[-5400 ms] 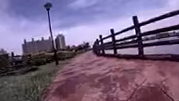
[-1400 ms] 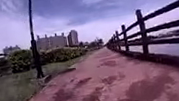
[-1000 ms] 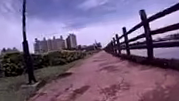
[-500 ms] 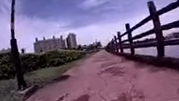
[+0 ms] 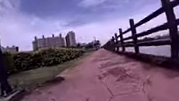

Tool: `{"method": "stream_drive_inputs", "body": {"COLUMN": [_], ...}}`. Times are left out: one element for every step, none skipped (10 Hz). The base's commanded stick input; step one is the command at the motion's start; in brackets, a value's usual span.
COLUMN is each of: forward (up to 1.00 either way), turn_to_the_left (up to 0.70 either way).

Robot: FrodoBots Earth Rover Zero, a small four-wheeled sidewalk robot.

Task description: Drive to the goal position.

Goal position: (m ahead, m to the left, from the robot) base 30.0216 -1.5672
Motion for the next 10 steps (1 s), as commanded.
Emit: {"method": "stream_drive_inputs", "body": {"forward": [1.00, 1.00, 1.00, 1.00, 1.00, 1.00, 1.00, 1.00, 1.00, 1.00], "turn_to_the_left": [0.00, 0.00, 0.00, 0.00, 0.00, 0.00, 0.00, 0.00, 0.00, 0.00]}}
